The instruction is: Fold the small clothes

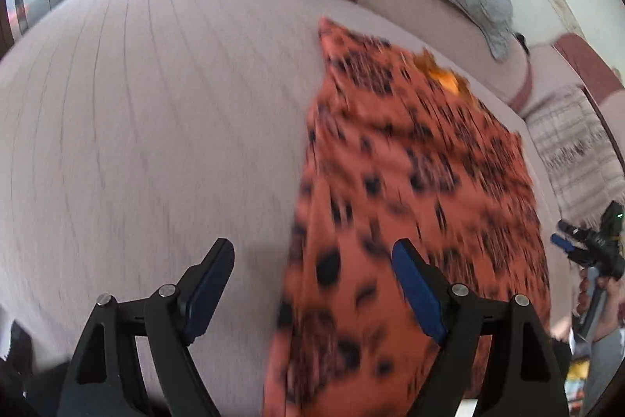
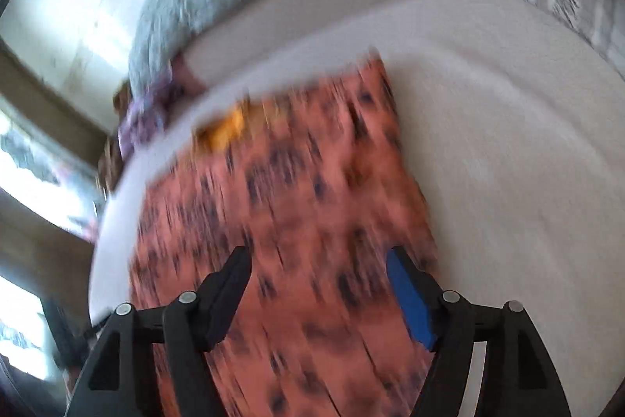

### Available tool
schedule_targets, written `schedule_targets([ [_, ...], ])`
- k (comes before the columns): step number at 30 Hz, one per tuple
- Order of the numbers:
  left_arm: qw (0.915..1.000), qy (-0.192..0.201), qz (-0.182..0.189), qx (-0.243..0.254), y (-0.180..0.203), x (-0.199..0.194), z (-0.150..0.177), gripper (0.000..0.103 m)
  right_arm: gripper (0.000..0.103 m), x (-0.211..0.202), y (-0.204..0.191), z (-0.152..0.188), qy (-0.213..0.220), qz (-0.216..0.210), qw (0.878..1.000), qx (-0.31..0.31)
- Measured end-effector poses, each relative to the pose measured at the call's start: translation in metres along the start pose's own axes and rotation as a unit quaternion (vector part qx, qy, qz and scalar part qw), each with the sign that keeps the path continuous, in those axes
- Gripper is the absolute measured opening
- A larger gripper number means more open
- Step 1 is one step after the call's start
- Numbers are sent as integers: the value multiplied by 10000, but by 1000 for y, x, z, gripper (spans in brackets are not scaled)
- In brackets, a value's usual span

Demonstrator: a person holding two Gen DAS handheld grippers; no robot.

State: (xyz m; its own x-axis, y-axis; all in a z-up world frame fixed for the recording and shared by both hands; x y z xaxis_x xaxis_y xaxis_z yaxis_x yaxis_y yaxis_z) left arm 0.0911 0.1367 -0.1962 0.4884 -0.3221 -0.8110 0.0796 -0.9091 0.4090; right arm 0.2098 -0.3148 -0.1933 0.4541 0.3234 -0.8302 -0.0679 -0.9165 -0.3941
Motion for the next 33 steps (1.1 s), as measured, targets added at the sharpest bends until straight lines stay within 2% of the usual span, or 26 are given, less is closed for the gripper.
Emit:
schedule_targets([
  [2,9999,-72,-48,65,2,-5,21,83,75,-16,29,40,-293,248,9993,22],
  [5,9996,-202,-155,143,5,-9,48,83,75,-34,57,84,-567,363,9973,292],
  [9,9992,-328,-220,5,1,-9,77,83,74,-55,71,135,-959,282,9943,365],
  [11,9989,-392,-269,-26,-1,-13,85,83,70,-58,70,153,-1146,171,9924,416],
  [13,9986,-460,-257,-60,0,-13,91,83,54,-60,66,165,-1311,40,9906,395],
  [17,9978,-592,-261,-111,2,-9,99,83,53,-52,60,179,-1558,117,9874,253],
  [20,9974,-632,-347,-55,3,-7,105,83,52,-58,63,184,-1493,74,9883,305],
  [21,9970,-673,-365,-88,3,-6,107,83,48,-58,63,184,-1484,73,9884,305],
  [22,9968,-704,-361,-108,3,-4,107,82,39,-60,63,183,-1475,76,9886,308],
  [24,9967,-686,-410,-133,3,-4,108,71,34,-62,62,182,-1421,-19,9892,352],
  [25,9964,-695,-458,-125,2,-4,109,66,34,-63,62,181,-1412,-55,9892,394],
  [27,9958,-705,-572,-145,-3,-6,110,51,34,-64,63,181,-1368,-82,9895,461],
  [28,9958,-705,-566,-169,-5,-7,111,49,34,-63,62,181,-1354,-94,9895,500],
  [30,9956,-727,-566,-176,-8,-10,112,36,35,-60,66,180,-1410,-162,9875,690],
  [33,9960,-719,-509,-166,-10,-17,116,31,34,-59,65,180,-1445,-113,9874,628],
])
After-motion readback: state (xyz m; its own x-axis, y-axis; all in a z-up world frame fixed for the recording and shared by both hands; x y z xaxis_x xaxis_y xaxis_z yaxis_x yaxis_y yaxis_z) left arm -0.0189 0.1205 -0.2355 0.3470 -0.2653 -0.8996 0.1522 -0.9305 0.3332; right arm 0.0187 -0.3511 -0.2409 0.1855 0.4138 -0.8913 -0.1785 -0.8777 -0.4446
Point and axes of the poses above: each gripper's, at about its wrist camera, not at the fingertips, and x roughly the way its jaws point, y to its right, z to its underside, the point moved 7 cm from there along x, roughly the way its jaws point, and after that the axes turned 4 degrees about z, right-handed, at the moved point
